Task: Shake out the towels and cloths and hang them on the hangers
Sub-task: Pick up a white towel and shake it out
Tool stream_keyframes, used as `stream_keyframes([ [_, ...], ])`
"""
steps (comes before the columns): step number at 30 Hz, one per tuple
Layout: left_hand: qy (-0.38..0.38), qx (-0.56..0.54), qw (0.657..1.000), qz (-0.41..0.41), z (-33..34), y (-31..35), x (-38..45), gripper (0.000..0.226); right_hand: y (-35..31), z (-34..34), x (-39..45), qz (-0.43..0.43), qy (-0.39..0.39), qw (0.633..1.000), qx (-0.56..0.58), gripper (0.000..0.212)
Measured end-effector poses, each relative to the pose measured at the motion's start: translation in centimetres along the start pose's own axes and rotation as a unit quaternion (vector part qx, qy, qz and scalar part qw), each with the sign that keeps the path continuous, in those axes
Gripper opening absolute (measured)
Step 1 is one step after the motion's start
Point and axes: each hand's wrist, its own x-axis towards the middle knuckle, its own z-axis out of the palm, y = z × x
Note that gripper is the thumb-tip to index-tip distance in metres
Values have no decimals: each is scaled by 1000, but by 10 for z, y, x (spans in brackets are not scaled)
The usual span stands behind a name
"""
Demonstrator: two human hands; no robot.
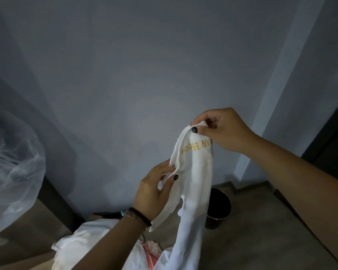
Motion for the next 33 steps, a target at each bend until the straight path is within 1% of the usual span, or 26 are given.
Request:
stream_keyframes([
  [2,17,-7,999,-32,0,-1,-3,20,0,1,1,3,1,1000,9,23],
  [3,7,0,998,-62,-2,-4,-3,18,1,1,1,6,1,1000,18,23],
  [4,-24,8,994,-107,-5,-6,-3,15,1,1,2,7,3,1000,26,24],
  [5,-71,12,984,-163,-7,-9,-3,19,2,1,2,6,7,1000,30,24],
  [7,-150,18,956,-250,-11,-20,-7,37,3,-1,4,1,25,999,28,25],
  [8,-165,20,948,-273,-13,-25,-8,41,4,-2,4,0,36,999,28,24],
  [9,-165,19,944,-284,-16,-30,-8,40,5,-5,5,1,47,999,28,23],
  [12,-136,33,947,-288,-28,-36,4,43,9,-12,7,23,65,997,30,21],
  [15,-112,68,960,-248,-44,-35,23,40,19,-20,8,45,73,996,8,20],
  [19,-75,111,981,-140,-71,-36,47,50,31,-28,6,68,81,994,-14,18],
  [21,-73,166,981,-69,-85,-35,59,55,33,-28,4,75,96,992,-13,10],
  [24,-73,234,969,7,-100,-27,72,51,33,-27,3,89,134,987,10,14],
  [27,-50,269,960,50,-110,-16,75,49,26,-26,4,90,152,984,14,16],
  [30,-42,261,962,69,-116,-11,72,57,18,-23,6,79,164,983,8,19],
  [33,-46,260,961,85,-123,-14,71,52,7,-19,5,62,163,984,15,22],
])
